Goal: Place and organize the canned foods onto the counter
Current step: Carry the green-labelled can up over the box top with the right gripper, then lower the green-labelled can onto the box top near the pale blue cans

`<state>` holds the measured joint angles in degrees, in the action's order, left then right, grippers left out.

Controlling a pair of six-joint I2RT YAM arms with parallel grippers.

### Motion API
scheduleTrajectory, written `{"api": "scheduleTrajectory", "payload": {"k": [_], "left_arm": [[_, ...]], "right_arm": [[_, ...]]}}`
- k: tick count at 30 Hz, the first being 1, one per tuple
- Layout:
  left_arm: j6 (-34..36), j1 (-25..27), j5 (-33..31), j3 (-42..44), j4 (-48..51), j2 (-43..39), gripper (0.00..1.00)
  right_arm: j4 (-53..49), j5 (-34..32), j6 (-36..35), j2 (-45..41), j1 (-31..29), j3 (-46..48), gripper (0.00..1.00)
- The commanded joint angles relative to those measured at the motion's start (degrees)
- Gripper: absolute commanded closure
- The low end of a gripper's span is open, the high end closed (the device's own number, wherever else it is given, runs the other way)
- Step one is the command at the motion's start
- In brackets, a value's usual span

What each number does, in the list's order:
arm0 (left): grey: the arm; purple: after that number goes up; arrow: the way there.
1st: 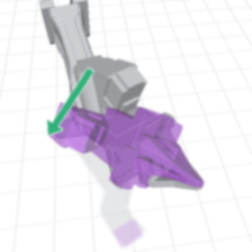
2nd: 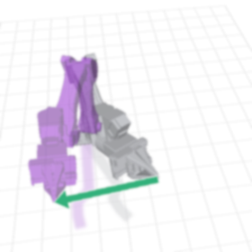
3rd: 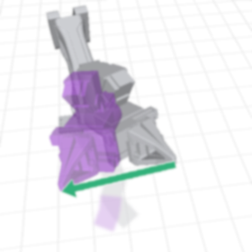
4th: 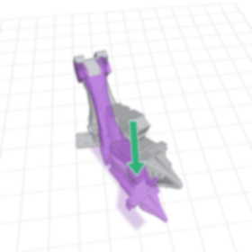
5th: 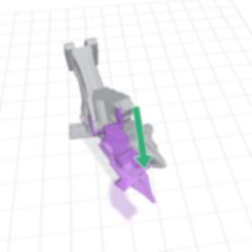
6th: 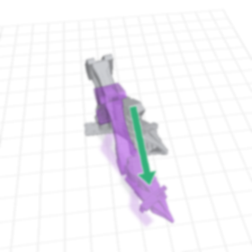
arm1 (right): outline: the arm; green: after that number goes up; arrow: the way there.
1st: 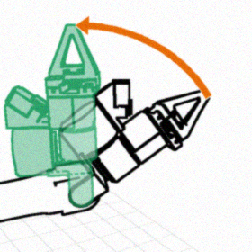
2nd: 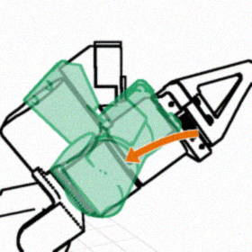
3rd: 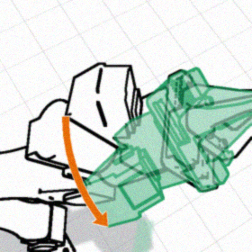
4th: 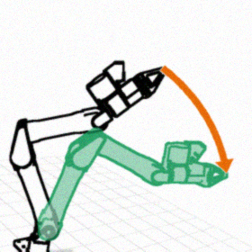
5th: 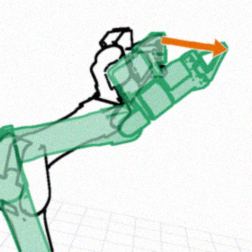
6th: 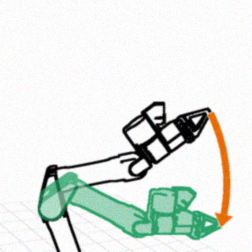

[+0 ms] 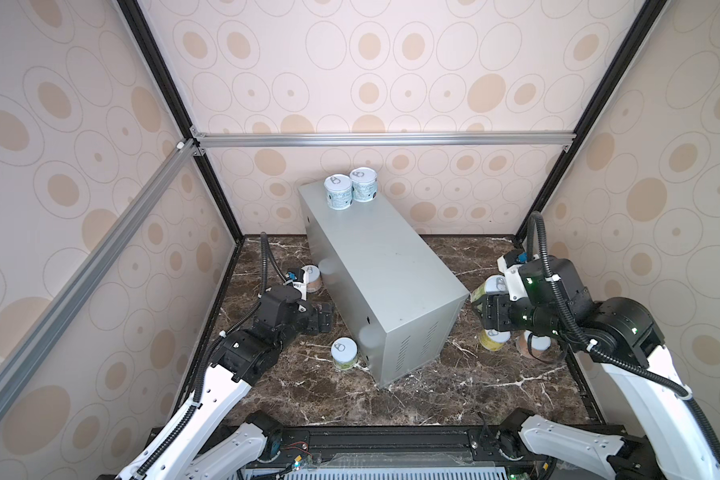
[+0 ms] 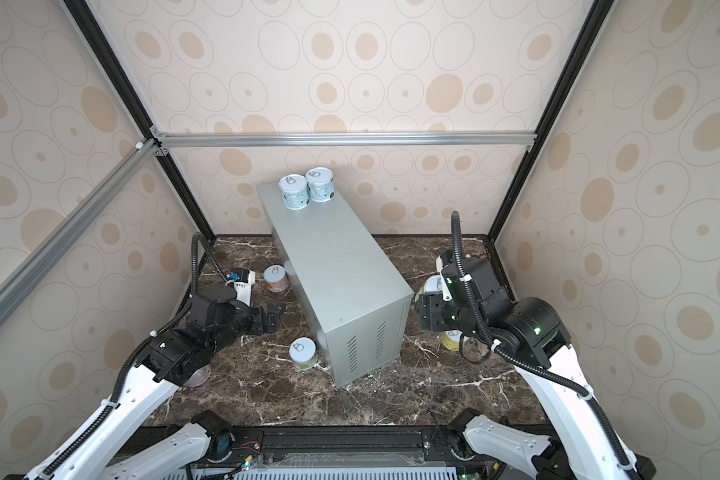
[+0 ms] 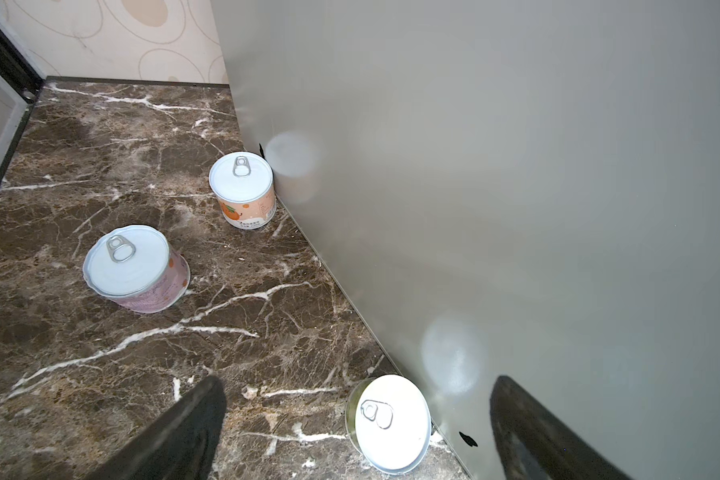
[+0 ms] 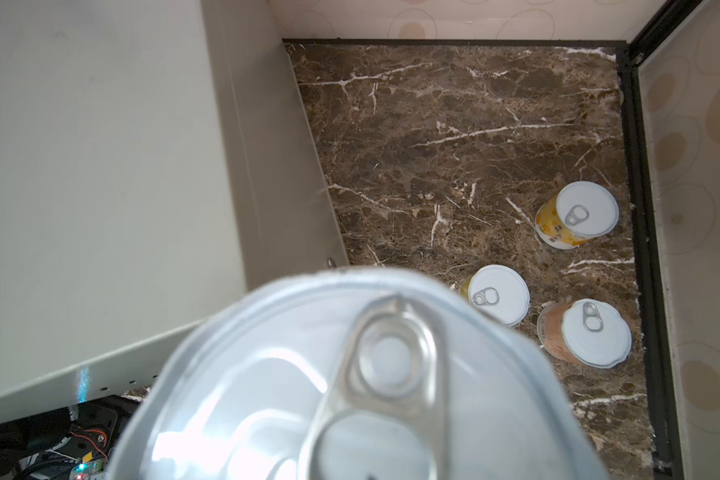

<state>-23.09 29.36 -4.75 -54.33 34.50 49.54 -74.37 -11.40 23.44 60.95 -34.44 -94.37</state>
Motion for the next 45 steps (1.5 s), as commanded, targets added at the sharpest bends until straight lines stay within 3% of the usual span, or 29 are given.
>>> {"api": "scheduleTrajectory", "payload": {"k": [1, 15, 26, 36, 45], "left_arm": [[1.7, 0.4, 0.5, 0.7, -1.9, -0.6, 0.01], [1.4, 0.4, -1.1, 3.6, -6.2, 1.5, 0.01], [1.4, 0.4, -2.1, 7.5, -9.7, 1.5, 0.01], [1.4, 0.4, -3.4, 9.5, -11.4, 2.2, 0.01], [0.9, 0.4, -6.0, 11.0, -11.1, 0.3, 0.01]], "right_arm": [[1.9, -1.7, -2.3, 1.6, -0.4, -5.2, 0.42], [0.9, 1.7, -8.0, 18.7, -0.4, -27.3, 0.42], [-2.5, 7.6, -11.1, 36.8, -0.4, -53.0, 0.42], [2.8, 9.1, -13.5, 41.5, -0.4, -54.6, 0.42], [6.0, 14.8, -14.3, 48.2, -0.4, -55.1, 0.44]]}}
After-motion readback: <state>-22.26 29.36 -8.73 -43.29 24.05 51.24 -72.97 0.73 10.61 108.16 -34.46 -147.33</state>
